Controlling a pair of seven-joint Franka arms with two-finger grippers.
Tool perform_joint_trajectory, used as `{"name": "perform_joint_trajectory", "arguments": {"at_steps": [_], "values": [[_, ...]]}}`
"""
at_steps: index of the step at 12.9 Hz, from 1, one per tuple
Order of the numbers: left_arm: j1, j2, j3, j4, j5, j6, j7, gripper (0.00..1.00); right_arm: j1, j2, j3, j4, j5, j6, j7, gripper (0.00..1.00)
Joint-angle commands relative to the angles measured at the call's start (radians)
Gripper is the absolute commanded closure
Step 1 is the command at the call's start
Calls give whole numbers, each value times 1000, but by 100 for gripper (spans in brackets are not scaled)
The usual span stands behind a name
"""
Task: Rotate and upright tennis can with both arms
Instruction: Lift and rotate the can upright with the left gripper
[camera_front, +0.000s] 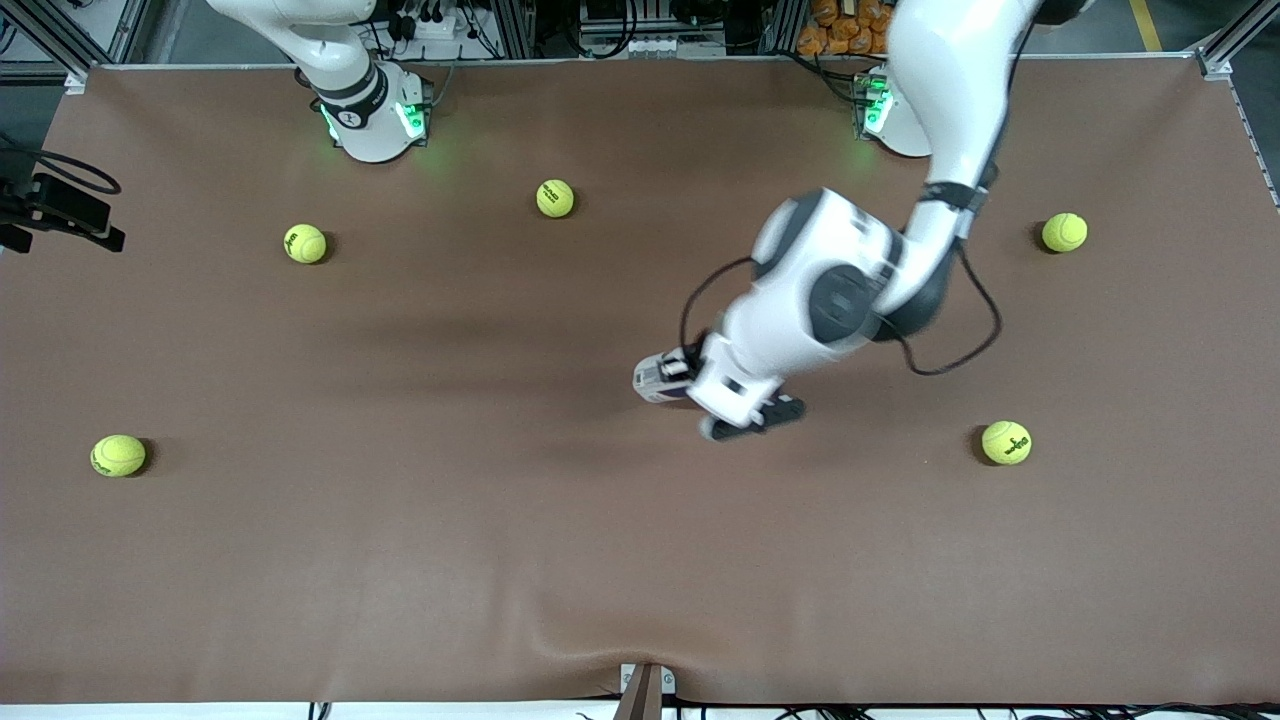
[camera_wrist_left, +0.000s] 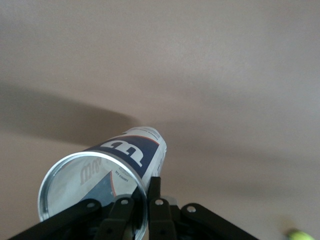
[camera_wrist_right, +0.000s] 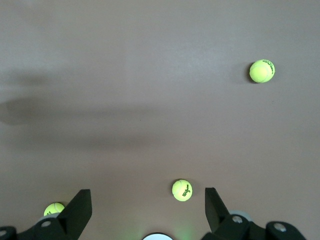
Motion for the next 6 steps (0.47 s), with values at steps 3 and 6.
{"name": "perform_joint_trajectory", "arguments": {"at_steps": [3, 6], "values": [[-145, 29, 19, 23, 302, -6, -87, 100, 2, 9, -16, 21, 3, 4, 15, 0], [-176, 54, 27, 23, 345, 10, -86, 92, 0, 9, -16, 21, 5, 3, 15, 0]]}}
